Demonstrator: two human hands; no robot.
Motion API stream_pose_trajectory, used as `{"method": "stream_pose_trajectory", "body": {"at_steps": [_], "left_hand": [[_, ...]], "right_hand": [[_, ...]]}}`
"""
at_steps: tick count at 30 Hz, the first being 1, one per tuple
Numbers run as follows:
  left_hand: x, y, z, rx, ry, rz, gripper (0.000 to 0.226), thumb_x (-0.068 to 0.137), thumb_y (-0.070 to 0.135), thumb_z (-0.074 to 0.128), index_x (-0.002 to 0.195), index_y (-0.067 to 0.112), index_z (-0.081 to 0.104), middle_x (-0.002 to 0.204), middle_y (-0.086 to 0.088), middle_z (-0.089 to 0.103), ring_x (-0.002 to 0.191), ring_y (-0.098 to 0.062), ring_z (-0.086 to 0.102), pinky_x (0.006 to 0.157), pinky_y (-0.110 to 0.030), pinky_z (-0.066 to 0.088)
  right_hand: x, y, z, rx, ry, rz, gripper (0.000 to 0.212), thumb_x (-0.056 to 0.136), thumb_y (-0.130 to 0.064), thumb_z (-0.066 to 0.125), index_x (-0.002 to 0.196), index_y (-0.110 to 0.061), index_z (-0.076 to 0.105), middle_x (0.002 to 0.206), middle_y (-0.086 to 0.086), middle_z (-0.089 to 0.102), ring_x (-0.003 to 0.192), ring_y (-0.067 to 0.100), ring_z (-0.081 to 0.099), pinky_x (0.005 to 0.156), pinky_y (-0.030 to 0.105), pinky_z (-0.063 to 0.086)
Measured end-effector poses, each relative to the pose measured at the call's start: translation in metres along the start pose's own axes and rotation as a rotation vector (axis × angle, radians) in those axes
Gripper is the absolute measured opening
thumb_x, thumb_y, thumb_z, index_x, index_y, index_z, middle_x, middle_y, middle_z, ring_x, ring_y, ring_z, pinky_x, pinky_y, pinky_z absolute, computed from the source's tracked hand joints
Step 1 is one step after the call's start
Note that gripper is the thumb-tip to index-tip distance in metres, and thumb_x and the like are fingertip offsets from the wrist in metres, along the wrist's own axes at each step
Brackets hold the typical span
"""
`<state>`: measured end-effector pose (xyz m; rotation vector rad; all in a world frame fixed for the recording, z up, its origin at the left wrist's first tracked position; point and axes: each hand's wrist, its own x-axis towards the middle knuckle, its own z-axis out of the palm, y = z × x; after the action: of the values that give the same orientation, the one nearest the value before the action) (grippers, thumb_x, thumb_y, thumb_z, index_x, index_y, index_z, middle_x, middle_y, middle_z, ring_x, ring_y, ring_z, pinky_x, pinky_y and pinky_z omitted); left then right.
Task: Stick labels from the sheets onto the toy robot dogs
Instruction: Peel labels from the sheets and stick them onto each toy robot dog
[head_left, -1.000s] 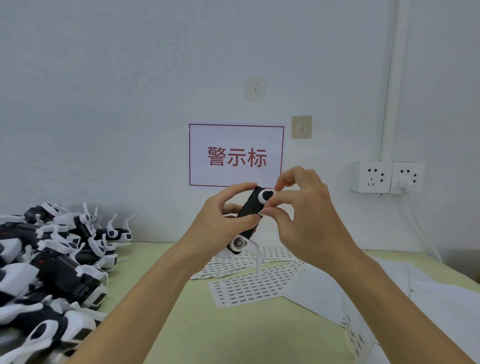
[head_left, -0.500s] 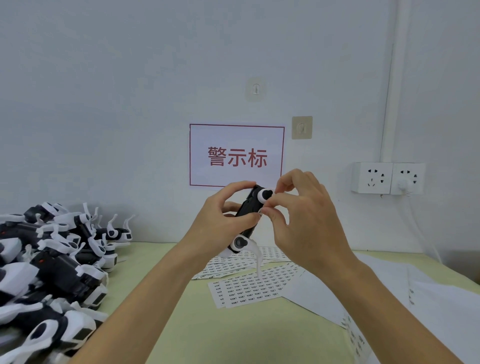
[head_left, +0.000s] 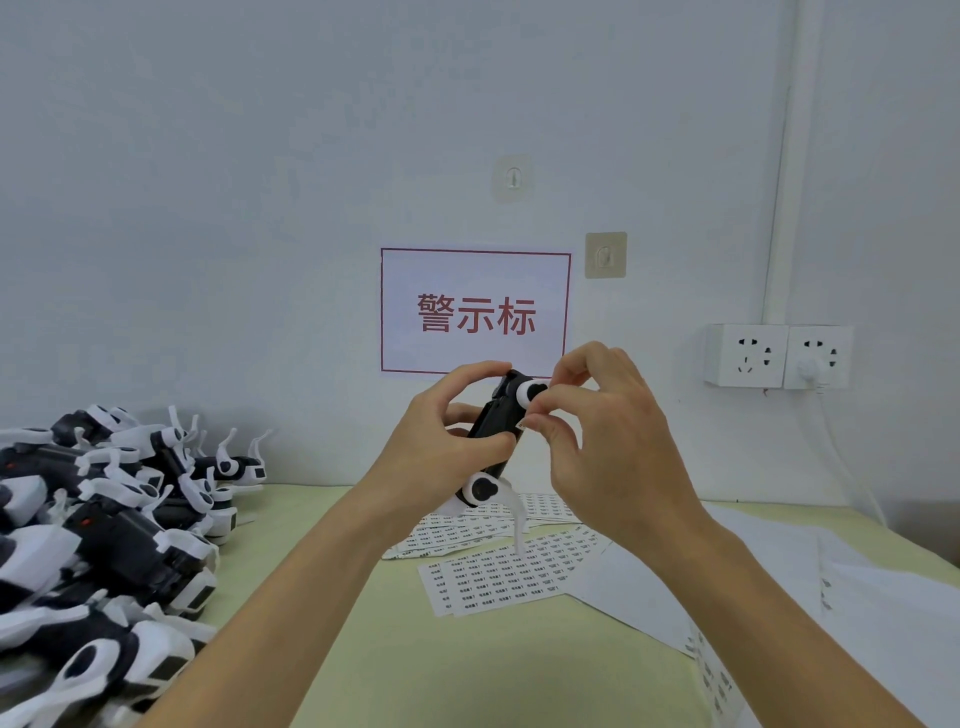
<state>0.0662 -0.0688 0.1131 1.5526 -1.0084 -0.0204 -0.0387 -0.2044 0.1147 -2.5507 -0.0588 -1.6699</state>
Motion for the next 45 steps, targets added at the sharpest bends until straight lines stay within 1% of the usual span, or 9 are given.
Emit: {"method": "stream_pose_trajectory", "body": {"at_steps": [3, 10, 16, 19, 26, 29, 31, 36, 45], "left_hand": [[0.0, 0.0, 0.001, -0.009, -0.003, -0.009, 0.058, 0.07, 0.022, 0.069, 0.115, 0.056, 0.061, 0.101, -0.005, 0.074, 0.088, -0.023, 0.074, 0.082, -0.045, 0.062], [0.0, 0.001, 0.002, -0.02, 0.0, -0.005, 0.055, 0.07, 0.026, 0.072, 0.115, 0.056, 0.061, 0.098, -0.003, 0.075, 0.087, -0.022, 0.074, 0.081, -0.042, 0.062], [-0.001, 0.002, 0.002, -0.029, 0.006, -0.002, 0.054, 0.07, 0.027, 0.073, 0.115, 0.055, 0.061, 0.098, -0.005, 0.074, 0.088, -0.023, 0.074, 0.084, -0.044, 0.061], [-0.001, 0.002, 0.003, -0.033, 0.007, -0.001, 0.053, 0.07, 0.027, 0.073, 0.114, 0.055, 0.062, 0.097, -0.004, 0.074, 0.088, -0.023, 0.074, 0.083, -0.044, 0.061], [-0.001, 0.002, 0.005, -0.044, 0.032, 0.012, 0.05, 0.072, 0.032, 0.076, 0.115, 0.053, 0.062, 0.096, -0.004, 0.075, 0.087, -0.021, 0.074, 0.076, -0.034, 0.062], [-0.002, 0.002, 0.007, -0.044, 0.055, 0.032, 0.047, 0.081, 0.023, 0.077, 0.115, 0.052, 0.061, 0.097, -0.005, 0.074, 0.082, -0.022, 0.074, 0.068, -0.026, 0.059], [-0.002, 0.002, 0.008, -0.039, 0.074, 0.04, 0.048, 0.084, 0.016, 0.074, 0.114, 0.051, 0.061, 0.096, -0.006, 0.073, 0.079, -0.022, 0.074, 0.064, -0.023, 0.057], [-0.002, 0.002, 0.012, -0.034, 0.095, 0.04, 0.05, 0.084, 0.012, 0.072, 0.114, 0.05, 0.061, 0.096, -0.006, 0.071, 0.077, -0.023, 0.073, 0.059, -0.024, 0.056], [-0.001, 0.005, 0.011, -0.024, 0.096, 0.062, 0.048, 0.084, 0.015, 0.073, 0.112, 0.052, 0.06, 0.093, -0.003, 0.073, 0.077, -0.023, 0.073, 0.063, -0.028, 0.061]], "right_hand": [[-0.001, 0.0, 0.0, 0.004, -0.01, -0.009, 0.003, 0.082, -0.008, 0.076, 0.083, -0.01, 0.076, 0.095, 0.001, 0.054, 0.089, 0.021, 0.051, 0.074, 0.044, 0.051], [-0.001, 0.0, 0.0, -0.019, 0.012, -0.039, 0.002, 0.081, -0.008, 0.076, 0.082, -0.009, 0.075, 0.095, 0.002, 0.055, 0.089, 0.023, 0.052, 0.072, 0.044, 0.051], [-0.001, -0.001, -0.001, -0.028, 0.02, -0.054, 0.002, 0.082, -0.007, 0.076, 0.082, -0.007, 0.074, 0.095, 0.004, 0.056, 0.089, 0.024, 0.053, 0.07, 0.044, 0.052], [-0.001, -0.002, -0.001, -0.04, 0.019, -0.061, 0.002, 0.082, -0.007, 0.075, 0.082, -0.007, 0.074, 0.094, 0.004, 0.056, 0.089, 0.024, 0.053, 0.069, 0.043, 0.053], [-0.002, -0.004, -0.001, -0.078, 0.03, -0.073, 0.003, 0.081, -0.007, 0.076, 0.082, -0.006, 0.074, 0.093, 0.004, 0.057, 0.087, 0.023, 0.054, 0.064, 0.038, 0.053], [-0.002, -0.004, -0.001, -0.09, 0.039, -0.077, 0.003, 0.081, -0.008, 0.077, 0.081, -0.007, 0.074, 0.093, 0.004, 0.057, 0.086, 0.023, 0.054, 0.063, 0.037, 0.053], [-0.002, -0.005, -0.001, -0.097, 0.043, -0.077, 0.003, 0.081, -0.009, 0.077, 0.08, -0.007, 0.074, 0.093, 0.004, 0.058, 0.086, 0.024, 0.054, 0.064, 0.039, 0.053], [-0.002, -0.007, -0.003, -0.156, 0.068, -0.068, 0.004, 0.079, -0.013, 0.078, 0.077, -0.01, 0.075, 0.09, 0.003, 0.059, 0.085, 0.025, 0.055, 0.065, 0.042, 0.051], [-0.001, -0.017, -0.005, -0.228, 0.124, -0.004, 0.004, 0.076, -0.016, 0.08, 0.077, -0.014, 0.077, 0.085, 0.001, 0.06, 0.081, 0.025, 0.055, 0.065, 0.038, 0.046]]}}
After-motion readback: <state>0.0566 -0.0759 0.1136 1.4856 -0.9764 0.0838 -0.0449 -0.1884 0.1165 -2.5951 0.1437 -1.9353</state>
